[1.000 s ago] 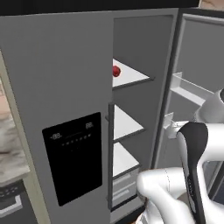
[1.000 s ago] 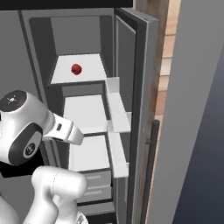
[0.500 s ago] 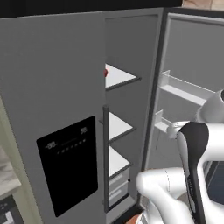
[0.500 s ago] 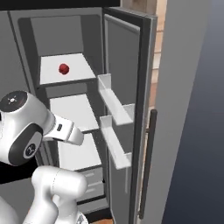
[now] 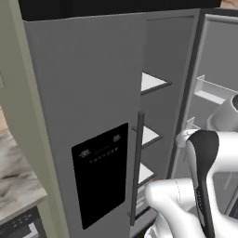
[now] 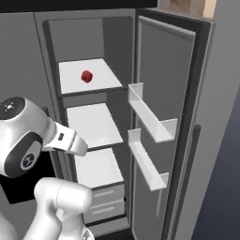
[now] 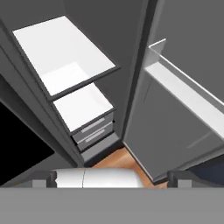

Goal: Place the cold items (bell pepper and tangerine) from the fridge in one tupperware on the dining counter. Place the warm items (kebab skewer and hot dog) in the stove area in another tupperware.

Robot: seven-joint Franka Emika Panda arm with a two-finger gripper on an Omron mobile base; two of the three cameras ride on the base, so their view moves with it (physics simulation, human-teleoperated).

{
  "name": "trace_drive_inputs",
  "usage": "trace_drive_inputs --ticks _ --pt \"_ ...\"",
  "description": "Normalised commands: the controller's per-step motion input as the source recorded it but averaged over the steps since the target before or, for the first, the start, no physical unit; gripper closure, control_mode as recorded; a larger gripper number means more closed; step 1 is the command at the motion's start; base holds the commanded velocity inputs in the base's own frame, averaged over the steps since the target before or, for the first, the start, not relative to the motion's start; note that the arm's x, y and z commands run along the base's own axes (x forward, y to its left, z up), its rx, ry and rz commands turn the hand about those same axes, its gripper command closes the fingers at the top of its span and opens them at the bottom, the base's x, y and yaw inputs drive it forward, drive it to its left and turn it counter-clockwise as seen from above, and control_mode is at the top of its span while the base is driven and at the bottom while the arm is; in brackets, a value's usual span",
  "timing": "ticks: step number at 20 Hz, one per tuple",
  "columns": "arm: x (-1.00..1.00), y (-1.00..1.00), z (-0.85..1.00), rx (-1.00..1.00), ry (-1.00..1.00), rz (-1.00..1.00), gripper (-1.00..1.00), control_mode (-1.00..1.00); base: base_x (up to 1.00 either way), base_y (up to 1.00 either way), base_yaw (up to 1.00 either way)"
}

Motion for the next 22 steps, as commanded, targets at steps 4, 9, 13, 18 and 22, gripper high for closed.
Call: trace_drive_inputs --ticks 4,9,13,18,22 --pt "0.00 0.00 0.00 0.00 0.00 0.00 -1.00 1.00 0.71 -0.19 0.26" --pt "0.00 0.00 0.00 0.00 0.00 0.00 -1.00 1.00 0.80 -0.05 0.47" --pt "0.00 0.00 0.00 0.00 0.00 0.00 -1.00 1.00 0.82 -0.23 0.45" --pt "0.00 0.00 0.00 0.00 0.00 0.00 -1.00 1.00 0.63 -0.50 0.36" --pt "0.00 0.00 0.00 0.00 0.00 0.00 -1.00 1.00 0.32 -0.49 0.34"
